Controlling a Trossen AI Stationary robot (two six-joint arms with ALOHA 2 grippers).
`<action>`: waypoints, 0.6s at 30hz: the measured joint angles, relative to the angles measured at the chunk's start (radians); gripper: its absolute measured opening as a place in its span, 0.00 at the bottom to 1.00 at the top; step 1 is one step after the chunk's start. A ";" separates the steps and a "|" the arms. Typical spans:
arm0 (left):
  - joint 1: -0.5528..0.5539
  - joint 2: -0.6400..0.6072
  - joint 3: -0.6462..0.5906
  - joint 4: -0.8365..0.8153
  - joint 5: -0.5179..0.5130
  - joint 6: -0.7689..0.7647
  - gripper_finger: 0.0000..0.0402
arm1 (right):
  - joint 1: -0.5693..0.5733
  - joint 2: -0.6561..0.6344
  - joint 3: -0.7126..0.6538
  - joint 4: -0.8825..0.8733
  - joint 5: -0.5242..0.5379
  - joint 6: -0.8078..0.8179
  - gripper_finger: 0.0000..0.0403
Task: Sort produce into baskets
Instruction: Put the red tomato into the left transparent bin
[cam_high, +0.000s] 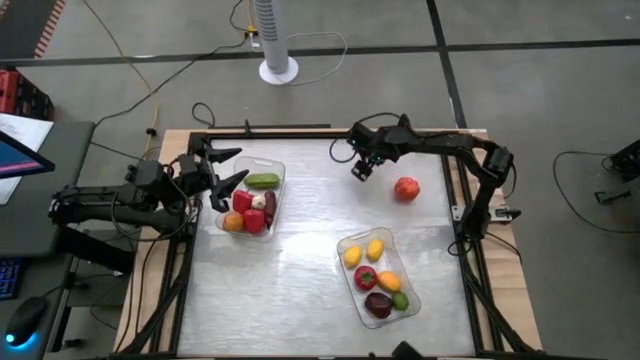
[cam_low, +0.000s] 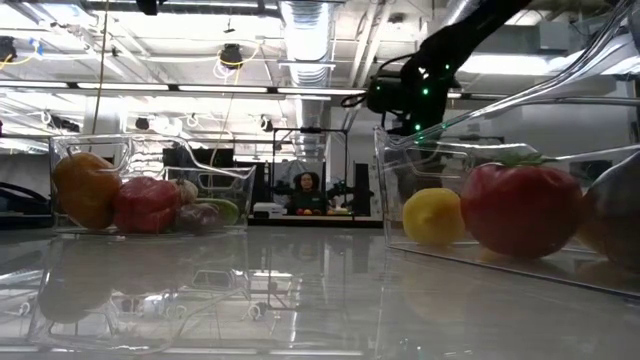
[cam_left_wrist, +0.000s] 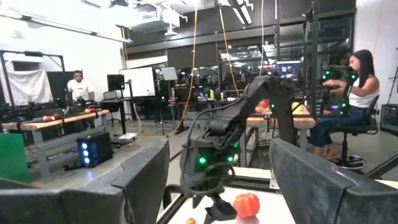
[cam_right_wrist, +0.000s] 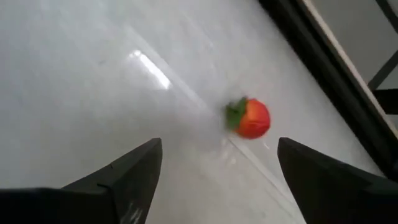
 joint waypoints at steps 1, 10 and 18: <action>0.000 0.000 0.000 0.000 0.000 0.000 0.66 | -0.012 0.002 0.000 0.019 0.000 0.000 0.85; 0.000 0.000 0.000 -0.004 -0.011 0.031 0.66 | -0.092 0.016 0.000 0.096 0.000 0.005 0.80; 0.000 0.000 0.000 0.003 -0.013 0.041 0.66 | -0.128 0.087 -0.034 0.163 -0.080 -0.013 0.80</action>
